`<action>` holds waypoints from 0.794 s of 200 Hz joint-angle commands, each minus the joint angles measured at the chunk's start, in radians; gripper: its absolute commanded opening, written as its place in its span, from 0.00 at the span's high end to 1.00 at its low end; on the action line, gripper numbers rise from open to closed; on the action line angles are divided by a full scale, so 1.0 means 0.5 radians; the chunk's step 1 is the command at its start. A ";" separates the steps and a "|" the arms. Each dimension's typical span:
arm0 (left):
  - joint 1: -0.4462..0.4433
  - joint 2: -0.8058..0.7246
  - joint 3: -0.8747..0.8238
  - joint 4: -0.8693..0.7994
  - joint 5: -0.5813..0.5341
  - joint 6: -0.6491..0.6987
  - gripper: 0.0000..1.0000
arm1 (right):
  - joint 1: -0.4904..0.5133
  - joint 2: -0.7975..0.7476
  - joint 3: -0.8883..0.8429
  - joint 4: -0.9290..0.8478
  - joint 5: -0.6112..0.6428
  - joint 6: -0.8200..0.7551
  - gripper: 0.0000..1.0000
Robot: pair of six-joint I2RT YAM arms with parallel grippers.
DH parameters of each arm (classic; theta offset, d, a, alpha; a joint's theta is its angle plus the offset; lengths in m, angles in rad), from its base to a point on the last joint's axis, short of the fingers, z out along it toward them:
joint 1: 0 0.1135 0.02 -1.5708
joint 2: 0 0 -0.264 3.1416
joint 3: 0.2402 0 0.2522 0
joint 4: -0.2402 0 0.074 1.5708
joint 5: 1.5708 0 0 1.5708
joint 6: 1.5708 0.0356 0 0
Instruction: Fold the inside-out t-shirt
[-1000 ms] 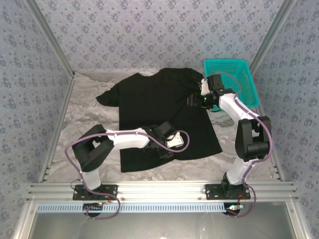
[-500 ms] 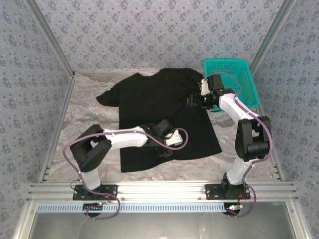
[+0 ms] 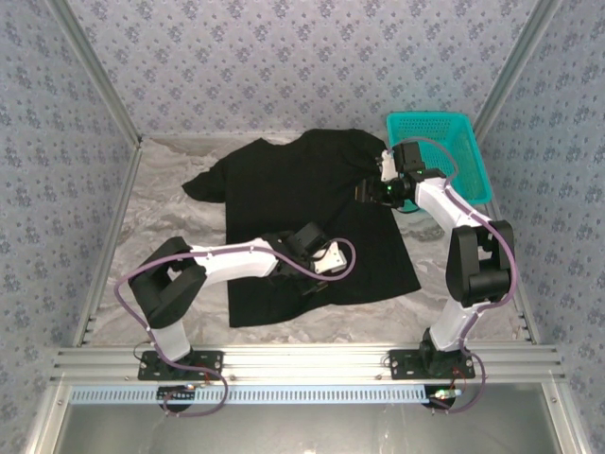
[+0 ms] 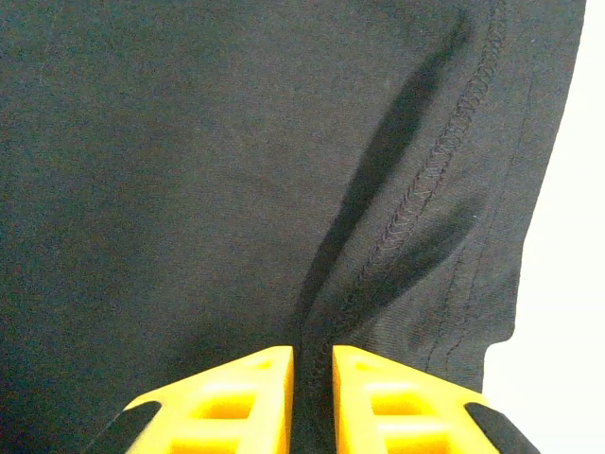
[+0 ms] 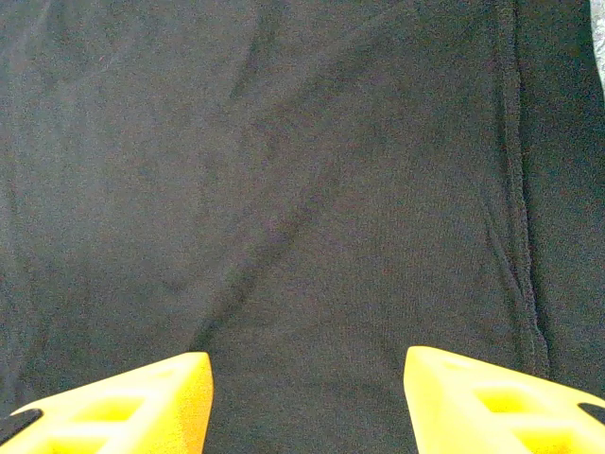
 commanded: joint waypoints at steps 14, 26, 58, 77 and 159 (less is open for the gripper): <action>0.017 0.010 0.055 -0.072 0.067 0.020 0.80 | -0.009 -0.032 -0.021 -0.028 -0.020 -0.030 0.42; 0.015 0.022 0.060 -0.080 0.084 0.027 0.79 | -0.009 -0.030 -0.020 -0.031 -0.023 -0.028 0.42; 0.017 0.056 0.082 -0.137 0.123 0.051 0.73 | -0.011 -0.027 -0.017 -0.036 -0.023 -0.027 0.42; 0.017 0.080 0.093 -0.162 0.133 0.062 0.70 | -0.014 -0.023 -0.021 -0.034 -0.023 -0.028 0.42; 0.017 0.128 0.121 -0.203 0.195 0.062 0.89 | -0.011 -0.003 -0.020 -0.029 -0.024 -0.027 0.42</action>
